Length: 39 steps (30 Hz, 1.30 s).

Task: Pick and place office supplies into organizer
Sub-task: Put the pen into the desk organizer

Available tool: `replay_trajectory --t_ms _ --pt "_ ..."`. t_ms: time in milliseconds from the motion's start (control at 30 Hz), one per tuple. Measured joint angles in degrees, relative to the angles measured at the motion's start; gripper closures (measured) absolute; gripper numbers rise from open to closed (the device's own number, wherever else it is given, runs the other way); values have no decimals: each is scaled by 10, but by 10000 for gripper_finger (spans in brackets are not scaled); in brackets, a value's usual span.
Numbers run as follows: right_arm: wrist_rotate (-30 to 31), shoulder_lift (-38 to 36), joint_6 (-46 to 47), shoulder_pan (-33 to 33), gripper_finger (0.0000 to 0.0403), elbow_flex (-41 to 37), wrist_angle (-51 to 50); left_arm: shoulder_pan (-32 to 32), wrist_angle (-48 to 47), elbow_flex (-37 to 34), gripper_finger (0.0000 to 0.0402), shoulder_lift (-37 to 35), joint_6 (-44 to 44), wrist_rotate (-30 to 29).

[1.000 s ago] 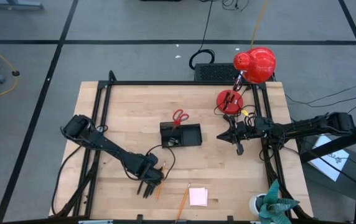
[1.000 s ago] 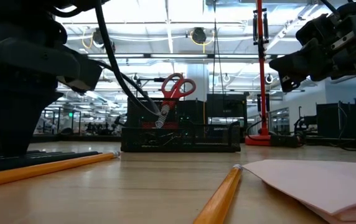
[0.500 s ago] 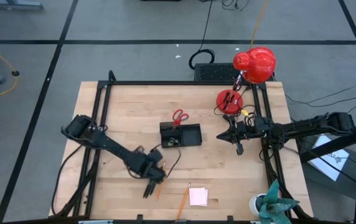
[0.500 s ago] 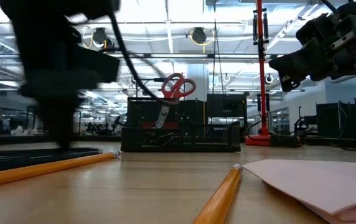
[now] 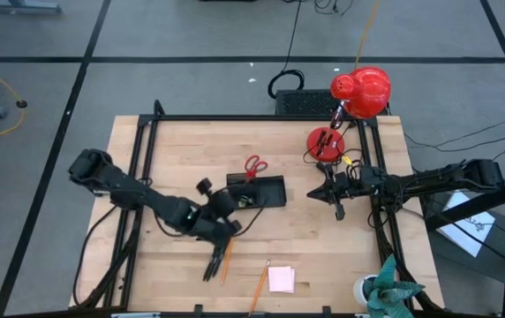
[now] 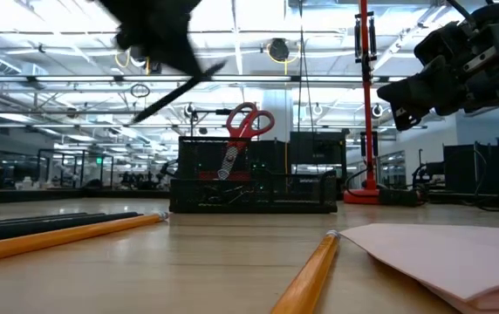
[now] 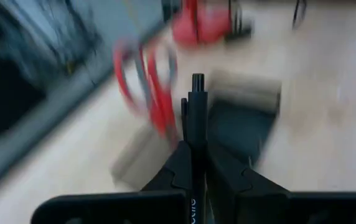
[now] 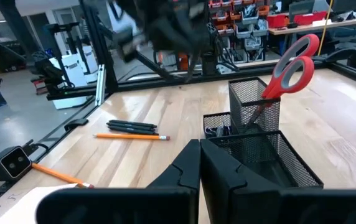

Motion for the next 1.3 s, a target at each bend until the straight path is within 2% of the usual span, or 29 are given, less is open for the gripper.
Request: replay_trajectory --t_ms 67,167,233,300,467,667,733,1033,1300 --pt "0 0 1 0 399 0 -4 10 88 0 376 -10 108 -21" --pt "0 3 2 0 399 0 -5 28 213 1 376 -16 269 -18" --pt "0 5 2 0 399 0 -2 47 273 -4 377 -15 341 -1" --pt "0 5 2 0 399 0 -4 74 315 -13 379 -15 376 29" --pt "-1 5 9 0 399 0 -3 138 402 -69 379 -15 378 110" --pt "-3 5 13 0 399 0 -7 174 591 -180 380 -15 369 145" --pt "-3 5 11 0 399 0 -11 176 628 -208 380 -15 359 151" --pt "-2 5 2 0 399 0 -10 176 641 -260 380 -5 313 146" --pt "-1 5 6 0 399 0 -2 170 681 -260 380 55 305 149"
